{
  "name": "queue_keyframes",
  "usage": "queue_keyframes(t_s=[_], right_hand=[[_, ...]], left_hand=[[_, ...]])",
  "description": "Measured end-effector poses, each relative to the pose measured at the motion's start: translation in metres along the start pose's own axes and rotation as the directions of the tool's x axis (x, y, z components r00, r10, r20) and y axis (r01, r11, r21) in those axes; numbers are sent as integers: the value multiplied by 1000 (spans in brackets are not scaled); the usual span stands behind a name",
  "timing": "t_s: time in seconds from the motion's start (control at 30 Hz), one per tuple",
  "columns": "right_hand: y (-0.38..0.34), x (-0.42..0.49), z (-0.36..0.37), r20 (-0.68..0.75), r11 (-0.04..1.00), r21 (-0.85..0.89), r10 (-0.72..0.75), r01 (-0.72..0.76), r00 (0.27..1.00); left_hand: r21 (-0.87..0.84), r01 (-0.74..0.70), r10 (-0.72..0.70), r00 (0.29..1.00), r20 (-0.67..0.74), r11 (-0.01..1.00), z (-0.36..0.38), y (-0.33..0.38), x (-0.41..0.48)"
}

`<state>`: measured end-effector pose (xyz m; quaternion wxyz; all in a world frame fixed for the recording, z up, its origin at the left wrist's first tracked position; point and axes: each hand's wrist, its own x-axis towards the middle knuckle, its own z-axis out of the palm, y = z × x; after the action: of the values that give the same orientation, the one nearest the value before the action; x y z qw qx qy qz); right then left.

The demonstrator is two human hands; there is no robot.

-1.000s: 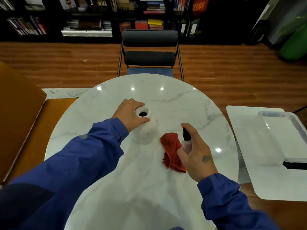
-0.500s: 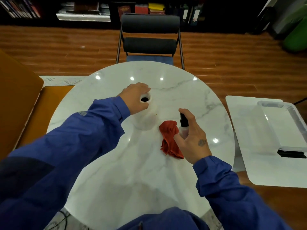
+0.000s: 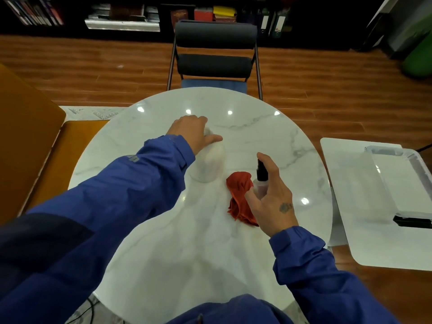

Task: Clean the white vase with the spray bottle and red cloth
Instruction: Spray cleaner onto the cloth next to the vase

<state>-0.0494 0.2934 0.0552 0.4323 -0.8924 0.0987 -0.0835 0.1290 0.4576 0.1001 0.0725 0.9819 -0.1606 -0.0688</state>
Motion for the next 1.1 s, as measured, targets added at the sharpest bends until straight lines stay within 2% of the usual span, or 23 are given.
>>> queue_keyframes(t_s=[0.13,0.2,0.4,0.67,0.87,1.1], right_hand=[[1,-2,0,5,1000,9,11,-11,1000],[1,-1,0,6,1000,15,14,-14,1000],[-3,-2,3,18,1000,9,-11,11,1000],[0,0,4,7,1000,-12,9,-9,1000],[1,1,2,-14,1000,-19,20,-20,1000],[1,-1,0,-18,999,26,48,-47,999]], left_hand=[[-195,-148,164,984,69,970,-4,-11,-4],[-186,-173,191,978,88,967,-5,-15,-5],[-109,-131,139,988,71,985,-2,-13,-1],[-34,-13,11,998,-56,999,14,-2,-3],[-189,-161,174,983,52,969,2,-9,-9],[-109,-157,166,983,82,981,-8,-8,-7]])
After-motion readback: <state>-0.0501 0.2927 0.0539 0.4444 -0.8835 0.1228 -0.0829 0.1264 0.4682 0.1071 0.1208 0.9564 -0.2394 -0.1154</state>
